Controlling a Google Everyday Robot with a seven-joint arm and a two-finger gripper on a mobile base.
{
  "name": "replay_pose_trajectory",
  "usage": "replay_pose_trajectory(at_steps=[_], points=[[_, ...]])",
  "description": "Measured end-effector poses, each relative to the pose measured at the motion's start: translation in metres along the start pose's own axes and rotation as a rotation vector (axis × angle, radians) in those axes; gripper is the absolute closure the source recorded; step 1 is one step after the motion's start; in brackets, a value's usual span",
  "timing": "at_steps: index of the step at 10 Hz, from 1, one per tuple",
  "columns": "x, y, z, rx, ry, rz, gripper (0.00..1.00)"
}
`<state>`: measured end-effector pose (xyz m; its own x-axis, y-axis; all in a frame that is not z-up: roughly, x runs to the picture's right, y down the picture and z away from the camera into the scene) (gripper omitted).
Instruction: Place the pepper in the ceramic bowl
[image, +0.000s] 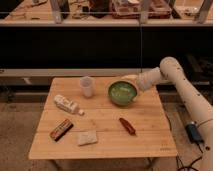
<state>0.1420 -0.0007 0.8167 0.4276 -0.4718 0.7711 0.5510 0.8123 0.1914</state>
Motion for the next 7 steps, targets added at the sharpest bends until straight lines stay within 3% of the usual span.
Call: replay_pose_trajectory(at_steps=[5, 6, 7], points=[[-0.001, 0.002, 0.0, -0.012, 0.007, -0.011, 0.2], [-0.003, 0.006, 0.0, -0.032, 0.016, -0.034, 0.2], [-0.008, 0.017, -0.001, -0.075, 0.029, -0.08, 0.2]])
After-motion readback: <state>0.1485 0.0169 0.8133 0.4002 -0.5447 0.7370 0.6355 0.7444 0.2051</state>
